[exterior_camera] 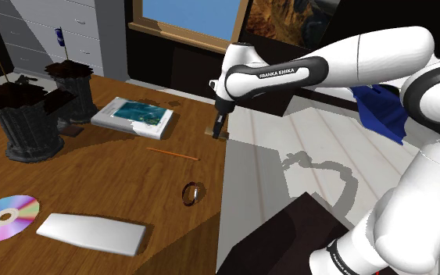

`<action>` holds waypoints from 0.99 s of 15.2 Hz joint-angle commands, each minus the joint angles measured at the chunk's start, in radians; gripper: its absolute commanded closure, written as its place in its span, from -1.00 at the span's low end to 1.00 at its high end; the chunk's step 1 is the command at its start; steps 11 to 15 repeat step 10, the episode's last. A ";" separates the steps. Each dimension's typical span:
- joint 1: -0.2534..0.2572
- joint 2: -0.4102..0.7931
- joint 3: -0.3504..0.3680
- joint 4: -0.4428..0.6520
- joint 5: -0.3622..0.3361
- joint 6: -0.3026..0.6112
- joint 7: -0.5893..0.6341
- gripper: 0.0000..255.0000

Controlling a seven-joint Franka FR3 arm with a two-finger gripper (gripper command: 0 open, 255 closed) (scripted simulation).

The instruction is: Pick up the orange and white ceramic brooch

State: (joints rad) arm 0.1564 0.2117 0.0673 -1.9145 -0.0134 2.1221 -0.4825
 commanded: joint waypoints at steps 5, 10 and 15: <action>-0.001 -0.030 0.001 0.043 0.003 -0.073 -0.002 1.00; -0.001 -0.043 0.001 0.069 0.004 -0.112 -0.002 1.00; -0.001 -0.043 0.001 0.069 0.004 -0.112 -0.002 1.00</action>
